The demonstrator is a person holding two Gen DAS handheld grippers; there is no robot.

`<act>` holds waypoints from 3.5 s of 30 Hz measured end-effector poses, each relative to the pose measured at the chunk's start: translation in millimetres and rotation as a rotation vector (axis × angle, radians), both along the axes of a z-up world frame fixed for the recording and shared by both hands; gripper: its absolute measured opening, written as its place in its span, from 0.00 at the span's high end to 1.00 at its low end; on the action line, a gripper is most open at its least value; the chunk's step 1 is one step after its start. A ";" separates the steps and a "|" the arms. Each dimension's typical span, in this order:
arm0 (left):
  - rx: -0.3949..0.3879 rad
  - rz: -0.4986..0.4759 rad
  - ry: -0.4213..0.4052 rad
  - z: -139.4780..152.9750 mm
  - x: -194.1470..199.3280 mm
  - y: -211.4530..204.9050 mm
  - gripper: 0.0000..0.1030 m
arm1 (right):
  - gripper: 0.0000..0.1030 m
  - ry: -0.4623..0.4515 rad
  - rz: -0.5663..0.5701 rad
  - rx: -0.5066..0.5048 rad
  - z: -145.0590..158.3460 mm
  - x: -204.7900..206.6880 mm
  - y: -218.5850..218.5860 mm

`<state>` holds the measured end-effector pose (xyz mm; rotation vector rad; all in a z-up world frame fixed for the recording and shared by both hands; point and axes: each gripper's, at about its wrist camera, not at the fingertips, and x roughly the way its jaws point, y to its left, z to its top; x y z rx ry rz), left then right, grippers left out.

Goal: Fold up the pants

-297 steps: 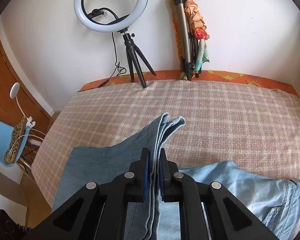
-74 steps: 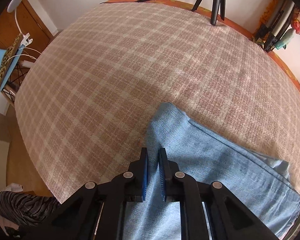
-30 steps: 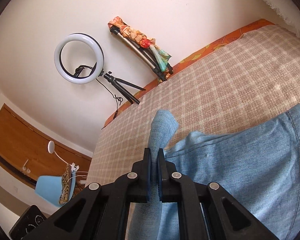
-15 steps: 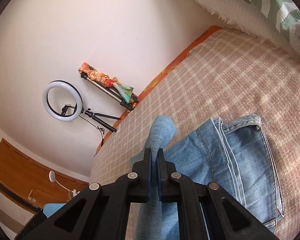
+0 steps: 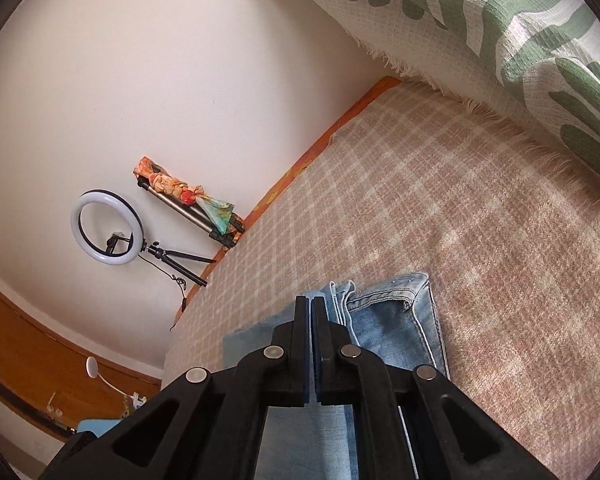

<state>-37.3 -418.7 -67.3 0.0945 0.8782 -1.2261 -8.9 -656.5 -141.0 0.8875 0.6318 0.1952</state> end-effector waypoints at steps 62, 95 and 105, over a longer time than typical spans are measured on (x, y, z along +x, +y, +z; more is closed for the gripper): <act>0.086 0.343 0.181 -45.7 102.1 141.8 0.31 | 0.00 0.160 0.134 -0.323 -49.6 5.2 29.5; 0.001 0.310 0.216 -60.3 117.8 123.6 0.90 | 0.56 0.128 0.183 -0.367 -44.9 12.4 73.3; -0.017 0.281 0.047 -27.7 93.1 128.9 0.98 | 0.76 0.095 0.153 -0.504 -10.0 1.5 97.0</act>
